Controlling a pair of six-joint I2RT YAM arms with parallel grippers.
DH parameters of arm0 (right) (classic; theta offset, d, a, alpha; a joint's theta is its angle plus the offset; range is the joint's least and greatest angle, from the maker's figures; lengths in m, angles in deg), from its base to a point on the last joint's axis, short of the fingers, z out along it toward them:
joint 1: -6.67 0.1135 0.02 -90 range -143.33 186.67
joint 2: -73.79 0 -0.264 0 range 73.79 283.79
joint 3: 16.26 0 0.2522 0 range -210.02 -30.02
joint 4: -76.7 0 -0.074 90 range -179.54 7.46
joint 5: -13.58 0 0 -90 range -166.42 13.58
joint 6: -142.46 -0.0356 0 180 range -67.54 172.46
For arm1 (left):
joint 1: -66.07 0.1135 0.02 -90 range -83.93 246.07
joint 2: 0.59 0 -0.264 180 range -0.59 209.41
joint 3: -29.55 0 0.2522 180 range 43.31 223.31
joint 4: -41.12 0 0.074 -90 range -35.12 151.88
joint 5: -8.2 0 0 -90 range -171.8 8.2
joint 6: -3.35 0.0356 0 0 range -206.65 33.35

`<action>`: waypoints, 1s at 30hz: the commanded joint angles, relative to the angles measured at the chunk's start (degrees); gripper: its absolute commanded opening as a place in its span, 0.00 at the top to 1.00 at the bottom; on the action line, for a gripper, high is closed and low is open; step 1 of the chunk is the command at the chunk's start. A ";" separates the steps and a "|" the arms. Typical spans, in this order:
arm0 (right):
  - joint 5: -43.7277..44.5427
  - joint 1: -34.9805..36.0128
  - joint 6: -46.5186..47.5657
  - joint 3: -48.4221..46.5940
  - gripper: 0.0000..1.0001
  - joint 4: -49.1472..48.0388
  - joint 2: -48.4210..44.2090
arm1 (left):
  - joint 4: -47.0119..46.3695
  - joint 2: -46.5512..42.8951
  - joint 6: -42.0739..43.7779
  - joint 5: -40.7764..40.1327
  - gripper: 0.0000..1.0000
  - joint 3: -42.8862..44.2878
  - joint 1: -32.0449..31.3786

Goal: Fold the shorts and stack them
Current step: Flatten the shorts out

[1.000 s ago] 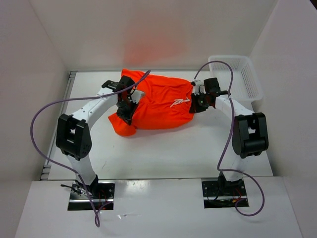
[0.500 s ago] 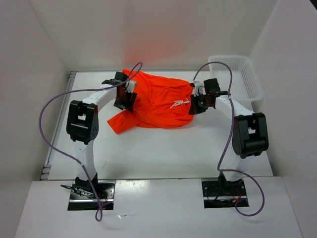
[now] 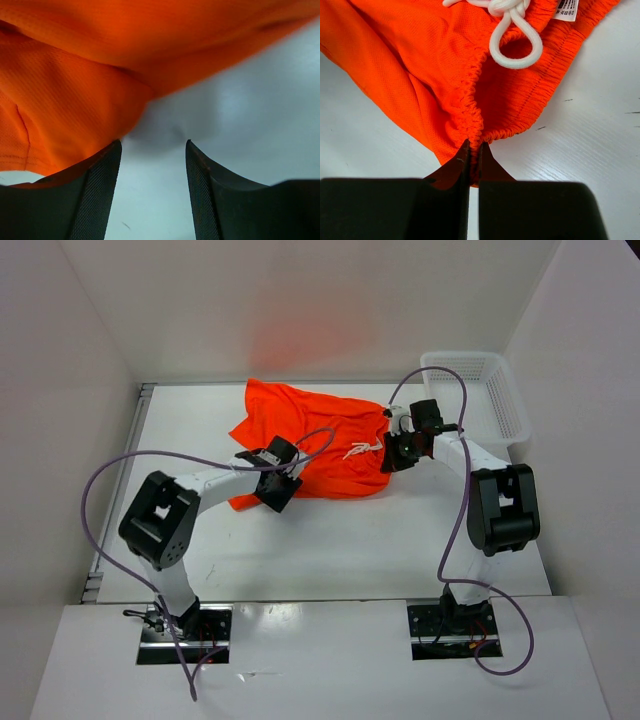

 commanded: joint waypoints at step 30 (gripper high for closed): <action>-1.34 0.56 10.73 2.34 1.00 6.40 -5.86 | 6.72 -8.61 0.12 -0.62 1.00 -0.06 5.90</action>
